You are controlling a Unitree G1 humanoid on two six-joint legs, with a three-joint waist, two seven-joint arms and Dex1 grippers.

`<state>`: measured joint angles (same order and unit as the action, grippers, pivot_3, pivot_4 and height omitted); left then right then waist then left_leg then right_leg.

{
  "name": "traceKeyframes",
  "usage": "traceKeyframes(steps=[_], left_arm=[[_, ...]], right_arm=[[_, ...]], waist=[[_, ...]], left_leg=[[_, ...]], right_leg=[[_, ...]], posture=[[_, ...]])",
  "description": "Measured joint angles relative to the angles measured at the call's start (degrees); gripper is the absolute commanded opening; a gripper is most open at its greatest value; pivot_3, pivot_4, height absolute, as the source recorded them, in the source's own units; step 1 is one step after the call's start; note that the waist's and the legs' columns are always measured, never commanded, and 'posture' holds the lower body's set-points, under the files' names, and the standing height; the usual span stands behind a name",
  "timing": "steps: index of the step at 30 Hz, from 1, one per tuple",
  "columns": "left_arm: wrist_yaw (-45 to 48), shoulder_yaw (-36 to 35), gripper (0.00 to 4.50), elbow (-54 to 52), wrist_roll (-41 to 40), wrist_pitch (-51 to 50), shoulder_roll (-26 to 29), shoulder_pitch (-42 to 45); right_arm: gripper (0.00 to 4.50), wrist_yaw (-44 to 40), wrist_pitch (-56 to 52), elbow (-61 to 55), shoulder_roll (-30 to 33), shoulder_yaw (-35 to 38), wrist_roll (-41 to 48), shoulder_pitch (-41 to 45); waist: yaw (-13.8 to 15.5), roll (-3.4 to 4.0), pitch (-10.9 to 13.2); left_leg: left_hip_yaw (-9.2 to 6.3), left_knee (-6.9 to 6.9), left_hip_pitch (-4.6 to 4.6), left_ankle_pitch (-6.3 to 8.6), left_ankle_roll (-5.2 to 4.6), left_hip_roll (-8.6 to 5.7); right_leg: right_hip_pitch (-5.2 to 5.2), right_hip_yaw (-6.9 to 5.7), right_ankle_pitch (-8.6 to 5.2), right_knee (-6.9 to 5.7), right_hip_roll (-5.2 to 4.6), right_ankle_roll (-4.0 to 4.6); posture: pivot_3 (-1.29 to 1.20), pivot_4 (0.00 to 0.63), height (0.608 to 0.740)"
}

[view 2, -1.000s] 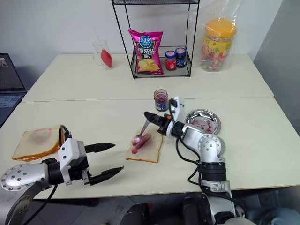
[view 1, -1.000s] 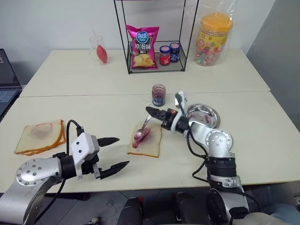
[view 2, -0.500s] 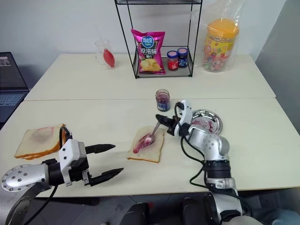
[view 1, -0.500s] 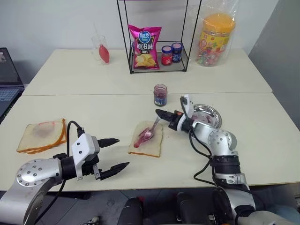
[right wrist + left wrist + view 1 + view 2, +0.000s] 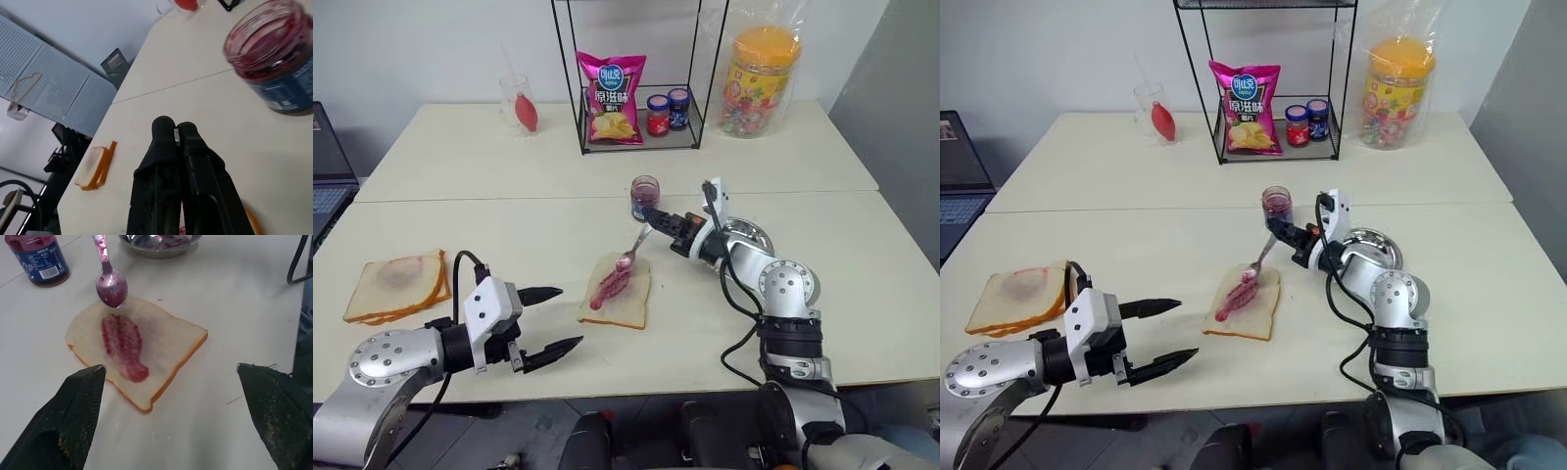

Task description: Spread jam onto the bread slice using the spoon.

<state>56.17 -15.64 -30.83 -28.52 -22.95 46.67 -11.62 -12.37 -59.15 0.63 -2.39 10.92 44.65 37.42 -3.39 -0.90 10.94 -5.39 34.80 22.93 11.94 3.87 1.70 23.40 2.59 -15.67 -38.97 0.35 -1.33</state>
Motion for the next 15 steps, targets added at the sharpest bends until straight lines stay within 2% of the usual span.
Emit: traceKeyframes(steps=[6, 15], left_arm=[[-0.5, 0.0, 4.50, 0.0, -0.1, 0.0, -0.3, 0.1], [-0.6, 0.7, 4.50, 0.0, 0.0, 0.0, -0.8, 0.1]], right_arm=[[0.01, -0.1, 0.5, -0.8, -1.4, -5.8, -2.2, -5.5], [0.01, -1.6, 1.0, -1.0, 1.3, -6.5, -3.0, -5.8]], waist=[[0.0, 0.00, 0.0], [0.1, -0.01, 0.0]], left_leg=[[0.01, -0.02, 0.02, 0.00, 0.00, 0.00], [0.01, -0.01, 0.02, 0.00, 0.01, -0.01]], right_leg=[[0.01, 0.00, -0.01, 0.03, 0.00, 0.01], [0.01, 0.01, 0.00, 0.02, 0.00, 0.00]], posture=[[0.00, 0.150, 0.740], [0.00, 0.150, 0.740]])
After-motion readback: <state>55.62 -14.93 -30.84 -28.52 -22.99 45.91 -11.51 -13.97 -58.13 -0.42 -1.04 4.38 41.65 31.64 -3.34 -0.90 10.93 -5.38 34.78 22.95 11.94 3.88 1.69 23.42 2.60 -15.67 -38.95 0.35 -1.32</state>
